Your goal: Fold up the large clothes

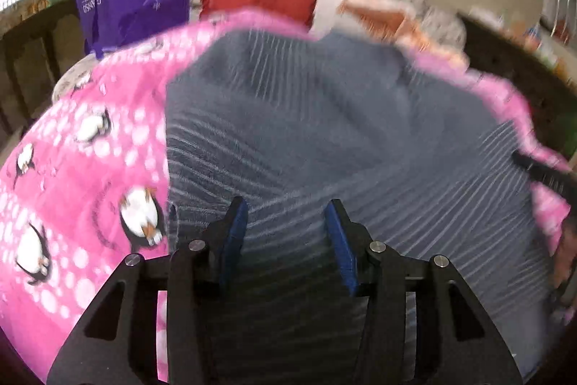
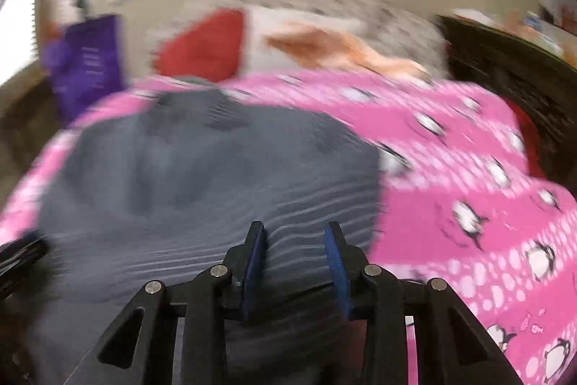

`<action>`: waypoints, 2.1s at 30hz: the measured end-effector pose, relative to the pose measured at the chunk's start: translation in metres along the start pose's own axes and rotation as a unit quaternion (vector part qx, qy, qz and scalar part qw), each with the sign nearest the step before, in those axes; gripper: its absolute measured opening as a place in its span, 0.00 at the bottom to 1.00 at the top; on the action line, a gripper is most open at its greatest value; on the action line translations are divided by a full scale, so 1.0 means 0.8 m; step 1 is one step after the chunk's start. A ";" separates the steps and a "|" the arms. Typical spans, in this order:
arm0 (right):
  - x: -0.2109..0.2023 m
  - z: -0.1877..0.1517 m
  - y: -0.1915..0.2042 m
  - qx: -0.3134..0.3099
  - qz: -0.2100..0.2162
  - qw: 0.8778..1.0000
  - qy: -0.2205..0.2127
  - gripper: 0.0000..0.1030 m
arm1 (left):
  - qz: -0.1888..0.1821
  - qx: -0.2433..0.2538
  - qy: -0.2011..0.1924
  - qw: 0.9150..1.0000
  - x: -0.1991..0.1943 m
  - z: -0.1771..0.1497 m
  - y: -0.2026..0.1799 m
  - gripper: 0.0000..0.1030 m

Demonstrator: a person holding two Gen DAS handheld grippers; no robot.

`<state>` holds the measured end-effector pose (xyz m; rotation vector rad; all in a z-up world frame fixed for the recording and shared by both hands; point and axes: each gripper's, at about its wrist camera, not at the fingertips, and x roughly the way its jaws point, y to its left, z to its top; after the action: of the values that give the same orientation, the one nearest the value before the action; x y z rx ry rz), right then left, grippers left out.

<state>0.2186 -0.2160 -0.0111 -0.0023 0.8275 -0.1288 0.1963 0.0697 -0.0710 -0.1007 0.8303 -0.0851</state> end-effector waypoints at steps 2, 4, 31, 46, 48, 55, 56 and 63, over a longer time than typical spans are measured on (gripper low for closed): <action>0.028 -0.007 -0.023 0.034 0.030 0.999 0.025 0.36 | -0.004 -0.001 -0.009 1.000 0.000 0.001 0.000 0.44; 0.033 -0.004 -0.029 0.041 0.027 0.998 0.025 0.48 | -0.003 0.000 -0.003 1.000 0.004 0.001 0.001 0.44; -0.263 -0.057 -0.191 0.272 0.075 0.930 -0.238 0.83 | -0.080 0.065 0.003 0.995 -0.085 -0.012 0.018 0.73; -0.306 -0.124 -0.176 0.047 0.197 0.978 -0.042 0.82 | -0.113 -0.006 0.031 0.993 -0.178 -0.095 0.108 0.74; -0.312 -0.180 -0.154 -0.009 0.255 0.967 0.016 0.82 | -0.124 0.017 0.052 0.991 -0.189 -0.117 0.116 0.74; -0.261 -0.316 -0.126 -0.045 0.261 0.959 0.104 0.80 | -0.142 0.063 0.100 0.983 -0.197 -0.197 0.121 0.76; -0.255 -0.316 -0.128 -0.038 0.263 0.959 0.099 0.80 | -0.141 0.069 0.101 0.982 -0.197 -0.200 0.118 0.76; -0.249 -0.305 -0.105 -0.079 0.353 0.925 0.115 0.52 | -0.252 0.065 0.160 0.952 -0.209 -0.219 0.094 0.75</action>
<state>-0.1034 -0.2645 -0.0253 0.1613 1.0257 0.6311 -0.0431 0.1539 -0.0750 -0.1755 1.1051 -0.6519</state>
